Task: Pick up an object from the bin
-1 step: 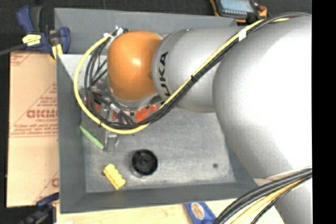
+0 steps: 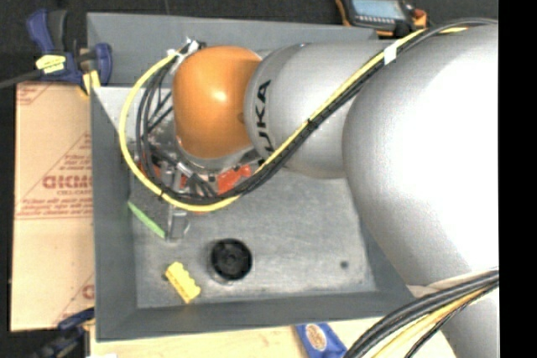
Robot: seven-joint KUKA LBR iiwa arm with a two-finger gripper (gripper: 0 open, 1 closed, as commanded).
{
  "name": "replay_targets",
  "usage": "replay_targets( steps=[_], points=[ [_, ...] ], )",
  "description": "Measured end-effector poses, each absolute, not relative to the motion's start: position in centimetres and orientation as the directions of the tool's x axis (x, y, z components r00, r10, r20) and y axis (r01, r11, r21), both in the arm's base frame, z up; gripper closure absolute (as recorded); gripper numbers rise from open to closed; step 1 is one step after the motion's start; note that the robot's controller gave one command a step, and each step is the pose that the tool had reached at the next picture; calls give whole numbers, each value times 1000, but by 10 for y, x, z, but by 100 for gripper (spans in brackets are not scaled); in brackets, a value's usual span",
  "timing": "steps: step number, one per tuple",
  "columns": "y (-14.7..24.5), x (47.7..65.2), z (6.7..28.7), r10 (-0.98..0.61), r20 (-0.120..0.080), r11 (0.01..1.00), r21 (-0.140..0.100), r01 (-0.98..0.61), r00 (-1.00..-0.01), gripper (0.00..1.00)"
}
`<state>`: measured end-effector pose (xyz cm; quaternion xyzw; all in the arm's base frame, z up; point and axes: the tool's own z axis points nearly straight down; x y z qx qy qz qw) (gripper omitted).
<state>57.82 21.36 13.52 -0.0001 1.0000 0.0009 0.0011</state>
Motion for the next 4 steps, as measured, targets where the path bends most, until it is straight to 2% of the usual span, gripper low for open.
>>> replay_targets(
  steps=[1, 2, 3, 4],
  points=[
    [200, 567, 138, -70, -4, 998, 2, -70, -998, 0],
    [163, 568, 118, -236, -4, 972, 0, -236, -972, 0],
    [135, 536, 116, -285, -2, 958, -1, -285, -958, 0],
    [120, 559, 80, 51, 23, 999, -1, 51, -998, 100]
  ],
)
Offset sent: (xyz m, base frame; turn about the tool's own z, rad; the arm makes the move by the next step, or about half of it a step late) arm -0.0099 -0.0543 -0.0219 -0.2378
